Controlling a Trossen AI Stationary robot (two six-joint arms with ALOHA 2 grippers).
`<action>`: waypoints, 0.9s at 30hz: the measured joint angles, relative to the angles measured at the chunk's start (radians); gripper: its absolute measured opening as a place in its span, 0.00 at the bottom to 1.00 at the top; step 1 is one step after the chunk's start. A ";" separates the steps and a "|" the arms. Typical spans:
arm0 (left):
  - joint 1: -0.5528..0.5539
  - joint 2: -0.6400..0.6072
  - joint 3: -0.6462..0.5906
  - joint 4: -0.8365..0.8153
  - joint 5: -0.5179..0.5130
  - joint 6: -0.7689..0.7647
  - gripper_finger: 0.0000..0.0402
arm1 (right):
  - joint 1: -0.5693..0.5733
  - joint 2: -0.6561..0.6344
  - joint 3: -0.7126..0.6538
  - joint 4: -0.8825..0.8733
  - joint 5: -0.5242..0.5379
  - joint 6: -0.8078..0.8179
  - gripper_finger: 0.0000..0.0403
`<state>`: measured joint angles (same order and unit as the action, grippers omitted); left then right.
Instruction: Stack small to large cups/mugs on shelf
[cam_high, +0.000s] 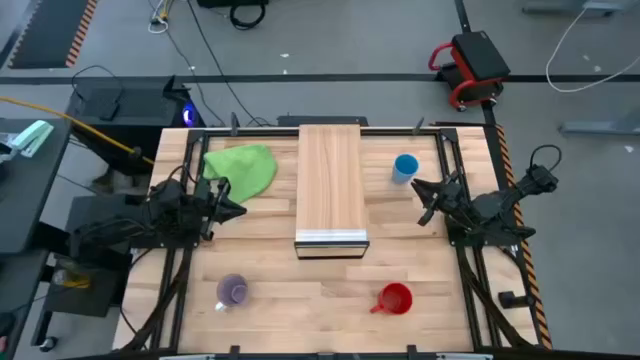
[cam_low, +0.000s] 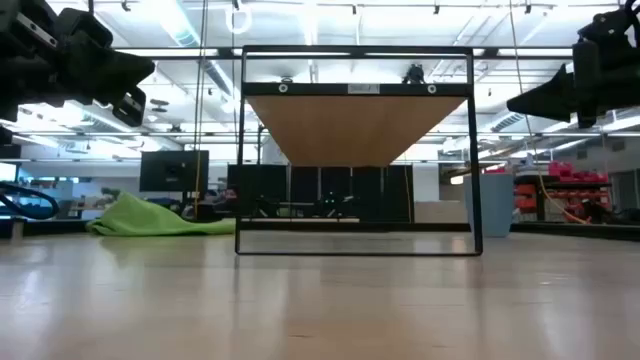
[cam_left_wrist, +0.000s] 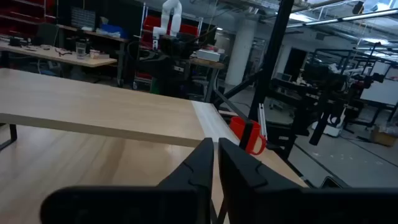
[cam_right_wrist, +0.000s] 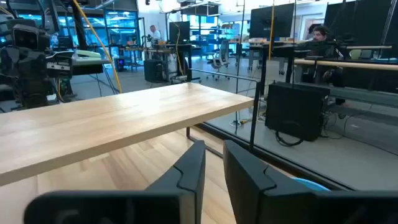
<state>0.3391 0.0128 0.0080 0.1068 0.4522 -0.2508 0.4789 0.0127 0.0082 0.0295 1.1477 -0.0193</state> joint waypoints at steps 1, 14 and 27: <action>0.000 0.000 0.000 0.000 0.000 0.000 0.07 | 0.000 0.000 0.000 0.000 0.000 0.000 0.16; 0.000 0.000 0.000 0.000 0.000 0.000 0.09 | 0.000 0.000 0.000 0.000 0.000 0.000 0.16; 0.000 0.000 0.000 0.000 0.000 0.000 0.08 | 0.000 0.000 0.000 0.000 0.000 0.000 0.16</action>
<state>0.3389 0.0128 0.0081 0.1070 0.4525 -0.2509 0.4788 0.0125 0.0082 0.0293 1.1478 -0.0192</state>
